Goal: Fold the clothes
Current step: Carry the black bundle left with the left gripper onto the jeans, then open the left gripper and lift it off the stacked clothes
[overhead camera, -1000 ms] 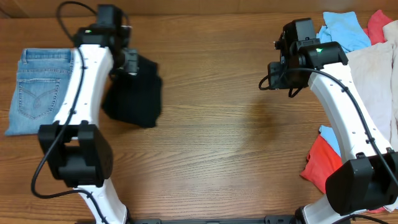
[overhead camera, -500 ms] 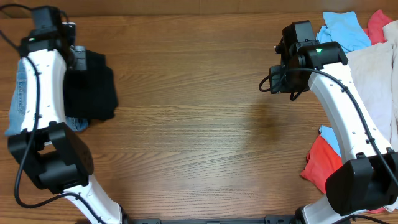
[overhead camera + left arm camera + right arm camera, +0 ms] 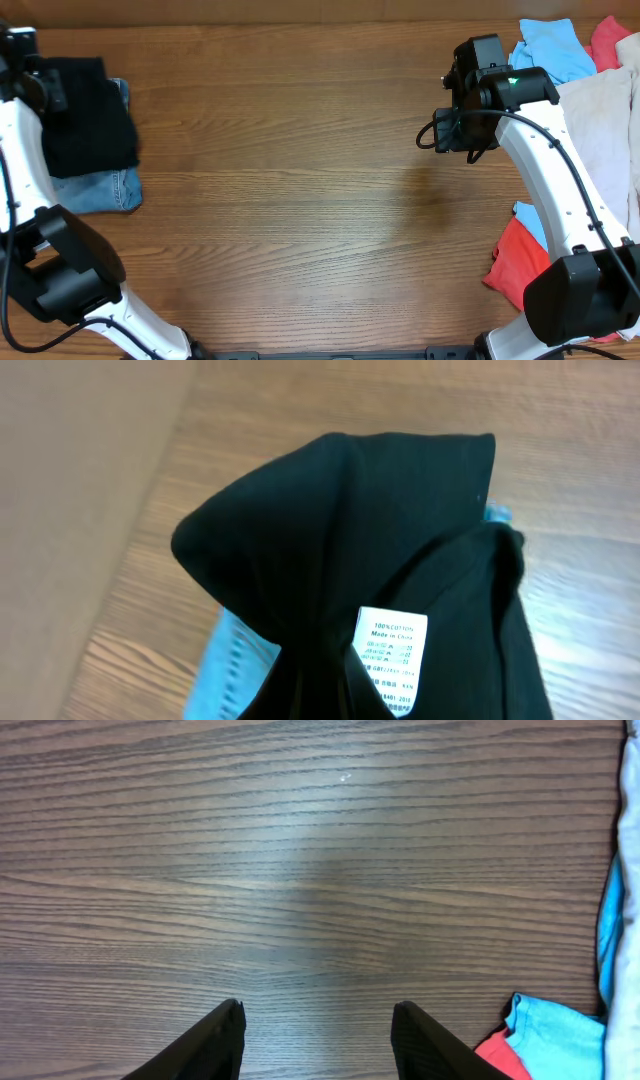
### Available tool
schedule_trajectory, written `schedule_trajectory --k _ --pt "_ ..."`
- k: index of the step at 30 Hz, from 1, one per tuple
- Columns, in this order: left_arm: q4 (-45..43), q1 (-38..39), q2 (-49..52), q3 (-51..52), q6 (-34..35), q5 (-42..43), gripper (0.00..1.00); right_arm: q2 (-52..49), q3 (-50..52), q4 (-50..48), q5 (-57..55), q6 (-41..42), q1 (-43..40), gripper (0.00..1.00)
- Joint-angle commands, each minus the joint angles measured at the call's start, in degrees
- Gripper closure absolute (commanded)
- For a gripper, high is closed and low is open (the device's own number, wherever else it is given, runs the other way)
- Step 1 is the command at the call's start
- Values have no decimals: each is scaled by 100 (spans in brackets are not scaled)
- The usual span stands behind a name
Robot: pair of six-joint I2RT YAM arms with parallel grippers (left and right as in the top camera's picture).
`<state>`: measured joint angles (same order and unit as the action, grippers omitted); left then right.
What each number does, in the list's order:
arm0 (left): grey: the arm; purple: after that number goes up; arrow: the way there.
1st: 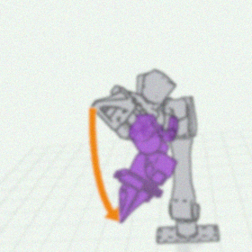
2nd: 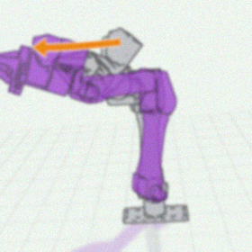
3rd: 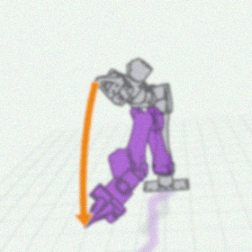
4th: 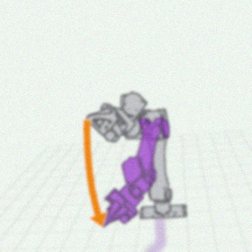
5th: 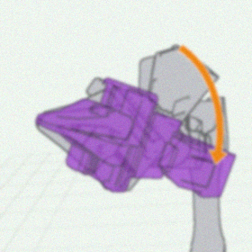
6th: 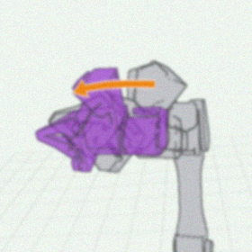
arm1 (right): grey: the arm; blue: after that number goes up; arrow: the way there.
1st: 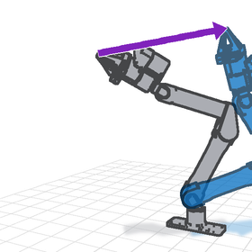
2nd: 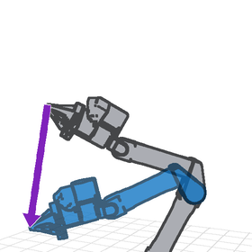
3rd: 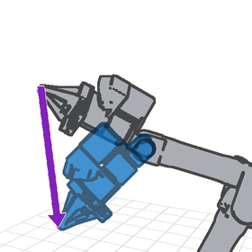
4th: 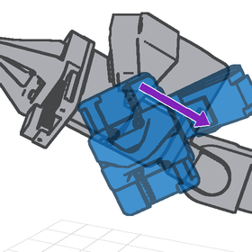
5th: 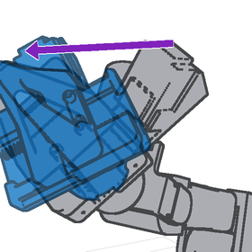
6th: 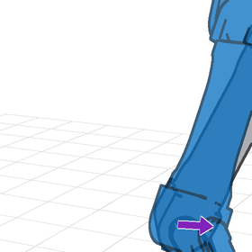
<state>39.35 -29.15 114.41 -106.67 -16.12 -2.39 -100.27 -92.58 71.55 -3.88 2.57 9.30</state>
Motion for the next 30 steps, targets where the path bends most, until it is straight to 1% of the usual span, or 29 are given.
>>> schedule_trajectory --k 1,3,6,12,15,16,18,19,20,21,23,27,29,30 --pt "-293 -63 22 -201 -455 267 96 72 -72 -22 -57 0 -17 49" --pt "-411 -61 118 -201 -511 258 96 72 -72 -22 -57 0 -17 49" --pt "-522 -63 256 -201 -498 234 93 72 -72 -20 -57 0 -17 49" --pt "-560 -63 446 -201 -490 -186 92 72 -74 13 -57 0 -17 49" --pt "-632 -87 446 -201 -487 -251 92 72 -72 13 -57 0 -17 49" --pt "-662 -107 446 -201 -485 -254 80 72 -72 15 -57 0 -17 49" --pt "-667 -136 446 -201 -330 -302 30 72 -72 17 -57 0 -17 49" --pt "-660 -151 446 -203 -184 -367 1 72 -72 20 -55 0 -17 49" --pt "-616 -164 444 -208 -13 -444 0 72 -72 17 -57 0 -17 49" --pt "-374 -177 431 -299 271 -577 0 72 -72 15 -57 0 -17 49" --pt "-2 -157 409 -505 527 -603 0 72 -72 4 -59 -2 -17 49" --pt "516 74 291 -968 772 -560 0 72 -72 -122 -57 0 -17 48" --pt "691 260 199 -1178 807 -391 0 72 -72 -212 -55 0 -17 44" --pt "868 501 94 -1357 807 -140 0 72 -72 -291 -55 0 -17 41"
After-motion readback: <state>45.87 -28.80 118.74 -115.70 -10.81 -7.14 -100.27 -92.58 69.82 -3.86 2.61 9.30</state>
